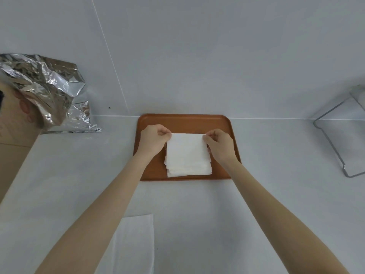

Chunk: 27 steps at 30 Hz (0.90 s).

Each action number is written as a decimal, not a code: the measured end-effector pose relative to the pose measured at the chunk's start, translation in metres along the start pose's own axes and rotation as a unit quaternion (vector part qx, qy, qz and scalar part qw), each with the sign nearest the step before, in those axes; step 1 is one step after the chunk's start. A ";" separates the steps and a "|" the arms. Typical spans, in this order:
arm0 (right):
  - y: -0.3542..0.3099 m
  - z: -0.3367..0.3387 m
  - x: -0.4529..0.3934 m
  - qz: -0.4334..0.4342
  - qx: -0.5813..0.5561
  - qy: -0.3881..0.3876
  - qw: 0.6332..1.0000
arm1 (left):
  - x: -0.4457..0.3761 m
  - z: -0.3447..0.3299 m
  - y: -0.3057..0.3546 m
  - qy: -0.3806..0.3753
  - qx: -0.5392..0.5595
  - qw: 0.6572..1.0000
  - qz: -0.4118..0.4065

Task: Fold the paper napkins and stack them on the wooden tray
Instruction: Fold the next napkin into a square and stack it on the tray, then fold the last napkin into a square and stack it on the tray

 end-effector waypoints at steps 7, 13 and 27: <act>0.014 -0.010 -0.005 -0.011 0.038 -0.007 0.999 | 0.001 -0.009 -0.017 -0.013 -0.049 0.999 0.003; -0.002 -0.003 0.014 0.005 0.106 -0.001 0.994 | 0.026 0.005 -0.010 -0.015 -0.071 0.997 -0.040; 0.007 -0.107 0.190 0.034 0.152 -0.192 0.969 | 0.158 0.010 -0.066 -0.146 -0.196 0.967 -0.070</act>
Point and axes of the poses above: each hand's wrist, its own x-axis away from the middle knuckle, its own z-axis out of the back of the hand, y = z × x, the point moved 1 cm from there along -x, towards the middle knuckle, and after that the axes turned 15 degrees about -y, right-handed, at the moved point
